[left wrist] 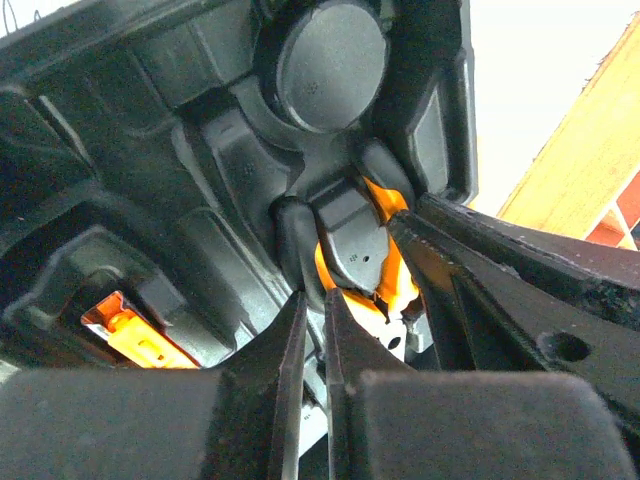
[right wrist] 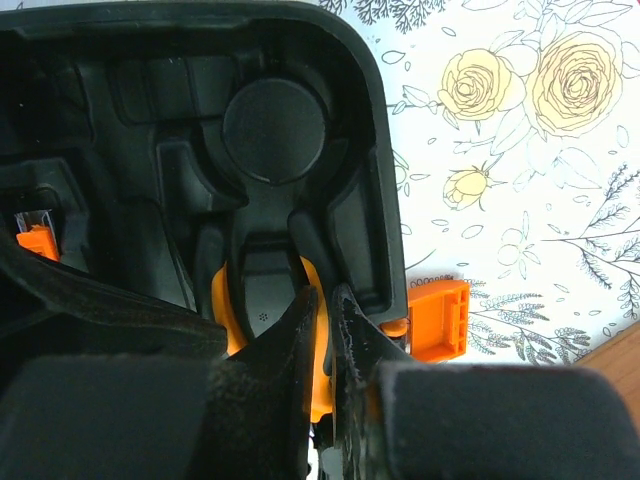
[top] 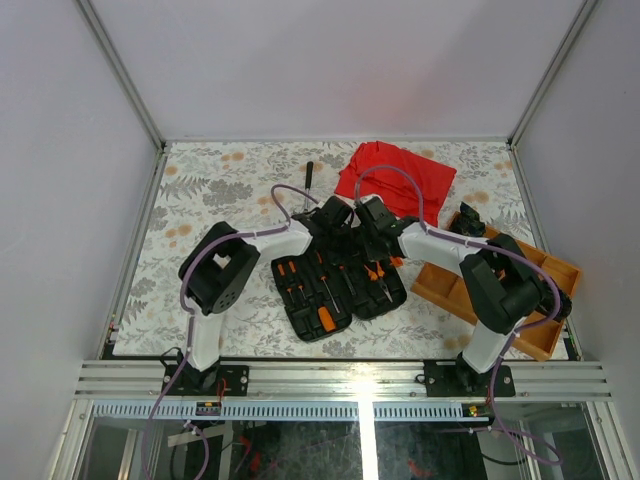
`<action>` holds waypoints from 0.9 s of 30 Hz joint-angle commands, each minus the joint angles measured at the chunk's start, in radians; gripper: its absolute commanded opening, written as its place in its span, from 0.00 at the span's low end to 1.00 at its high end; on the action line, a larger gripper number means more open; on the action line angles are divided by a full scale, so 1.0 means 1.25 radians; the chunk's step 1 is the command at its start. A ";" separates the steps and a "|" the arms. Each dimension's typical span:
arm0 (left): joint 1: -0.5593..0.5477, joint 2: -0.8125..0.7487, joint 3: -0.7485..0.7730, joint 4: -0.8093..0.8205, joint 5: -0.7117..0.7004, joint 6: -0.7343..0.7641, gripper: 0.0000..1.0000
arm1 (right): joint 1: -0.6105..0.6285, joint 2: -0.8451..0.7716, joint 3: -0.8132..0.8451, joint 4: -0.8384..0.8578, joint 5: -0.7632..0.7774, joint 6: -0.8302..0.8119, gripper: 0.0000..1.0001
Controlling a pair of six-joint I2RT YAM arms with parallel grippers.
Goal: Sort the tools into containers
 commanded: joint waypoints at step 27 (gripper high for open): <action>-0.020 -0.326 -0.133 -0.113 -0.228 0.229 0.34 | 0.052 -0.458 -0.150 -0.031 0.000 0.076 0.40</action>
